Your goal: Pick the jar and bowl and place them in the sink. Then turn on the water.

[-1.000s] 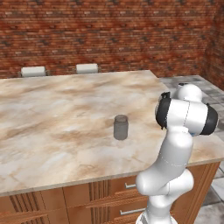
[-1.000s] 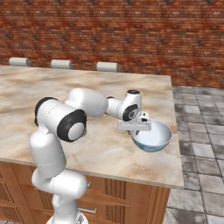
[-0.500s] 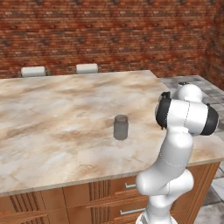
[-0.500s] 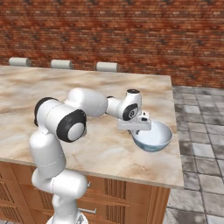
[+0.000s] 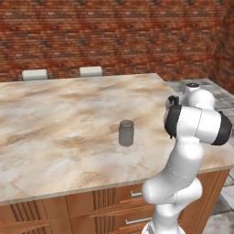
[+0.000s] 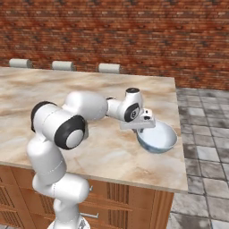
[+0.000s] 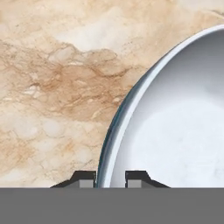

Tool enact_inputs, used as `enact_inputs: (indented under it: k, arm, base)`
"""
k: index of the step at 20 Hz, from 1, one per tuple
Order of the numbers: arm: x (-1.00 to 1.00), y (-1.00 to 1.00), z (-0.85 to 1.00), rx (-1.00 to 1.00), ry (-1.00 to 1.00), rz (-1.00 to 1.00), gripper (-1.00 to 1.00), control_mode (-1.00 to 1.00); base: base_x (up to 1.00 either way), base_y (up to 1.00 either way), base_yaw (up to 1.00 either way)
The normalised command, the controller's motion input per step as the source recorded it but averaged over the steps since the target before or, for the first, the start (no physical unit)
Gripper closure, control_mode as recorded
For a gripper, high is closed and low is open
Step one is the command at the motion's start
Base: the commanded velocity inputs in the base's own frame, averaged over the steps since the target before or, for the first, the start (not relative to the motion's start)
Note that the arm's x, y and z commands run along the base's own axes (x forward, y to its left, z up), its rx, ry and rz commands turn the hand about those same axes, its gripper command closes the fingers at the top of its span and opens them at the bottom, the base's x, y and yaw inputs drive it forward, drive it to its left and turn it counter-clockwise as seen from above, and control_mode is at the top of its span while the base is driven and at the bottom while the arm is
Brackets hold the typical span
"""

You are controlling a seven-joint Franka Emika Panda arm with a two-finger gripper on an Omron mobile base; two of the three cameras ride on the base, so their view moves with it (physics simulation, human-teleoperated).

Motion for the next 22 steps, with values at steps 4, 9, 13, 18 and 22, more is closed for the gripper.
enact_inputs:
  k: [4,9,13,18,22]
  arm:
    - [-0.06,0.0,0.09,-0.14,-0.2,0.06,1.0,-1.0]
    - [-0.06,0.0,0.06,-0.15,-0.19,0.08,1.0,-1.0]
    - [-0.04,0.0,0.07,-0.15,-0.12,0.08,1.0,-1.0]
    - [-0.01,0.06,0.49,-0.08,-0.01,0.04,1.0,-1.0]
    - [0.0,0.16,0.69,-0.05,0.03,0.01,1.0,-1.0]
  base:
    - [0.0,0.0,0.0]
    - [0.0,0.0,0.0]
    - [0.0,0.0,0.0]
    - [0.0,0.0,0.0]
    - [0.0,0.0,0.0]
